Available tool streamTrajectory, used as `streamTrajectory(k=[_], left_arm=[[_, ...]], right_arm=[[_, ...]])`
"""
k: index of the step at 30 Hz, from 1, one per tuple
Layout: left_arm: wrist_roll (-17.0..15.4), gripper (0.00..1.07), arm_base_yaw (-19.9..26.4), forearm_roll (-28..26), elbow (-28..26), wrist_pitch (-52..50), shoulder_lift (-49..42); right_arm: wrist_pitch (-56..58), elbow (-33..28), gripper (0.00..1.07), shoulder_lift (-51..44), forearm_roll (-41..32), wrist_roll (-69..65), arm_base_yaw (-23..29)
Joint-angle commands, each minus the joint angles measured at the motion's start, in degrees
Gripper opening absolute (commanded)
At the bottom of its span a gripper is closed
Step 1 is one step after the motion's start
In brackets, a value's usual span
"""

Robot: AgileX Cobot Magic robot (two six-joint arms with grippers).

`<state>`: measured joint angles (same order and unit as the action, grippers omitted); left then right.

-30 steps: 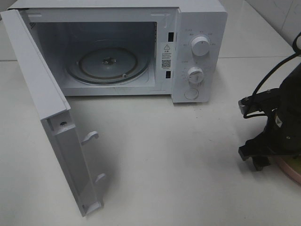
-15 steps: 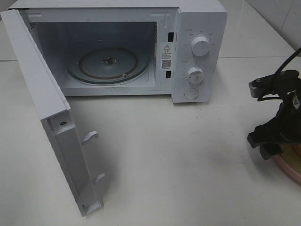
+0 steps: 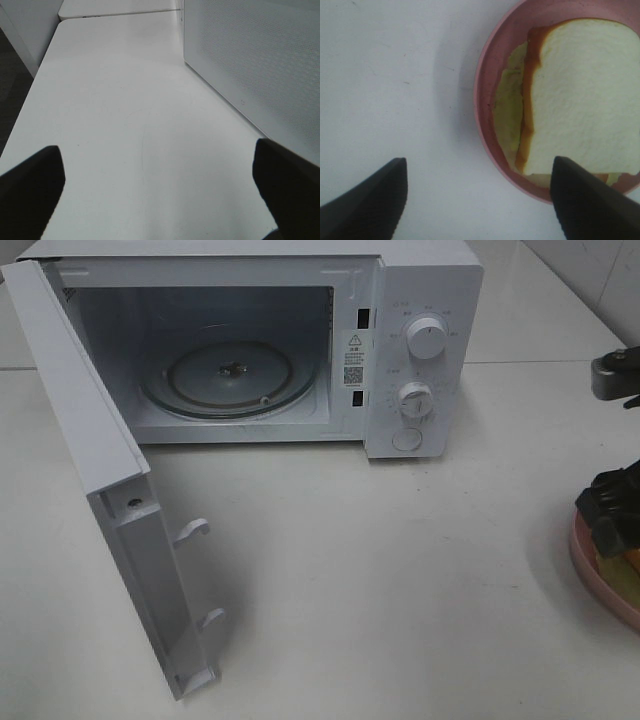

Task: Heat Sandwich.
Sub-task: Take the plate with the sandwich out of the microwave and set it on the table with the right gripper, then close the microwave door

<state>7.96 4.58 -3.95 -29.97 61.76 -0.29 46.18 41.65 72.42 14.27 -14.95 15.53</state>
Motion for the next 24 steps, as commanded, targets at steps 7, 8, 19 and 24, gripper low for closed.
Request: streamTrajectory(k=[7,8,19,24], left_arm=[[-0.1,0.98,-0.3,0.1,0.2,-0.4,-0.9],[-0.1,0.98,-0.3,0.1,0.2,-0.4,-0.9],[-0.1,0.98,-0.3,0.1,0.2,-0.4,-0.9],[-0.1,0.98,-0.3,0.1,0.2,-0.4,-0.9]], right_arm=[[7.8,0.0,0.76,-13.6,-4.9,4.9,-0.1],[9.2,0.0,0.76,-16.1,-5.6,5.5,-0.1],[15.4,-0.3,0.76,-27.2,-6.3,6.0,-0.1],[15.7,-2.6,0.76,-34.5,-6.4,6.8,-0.1]])
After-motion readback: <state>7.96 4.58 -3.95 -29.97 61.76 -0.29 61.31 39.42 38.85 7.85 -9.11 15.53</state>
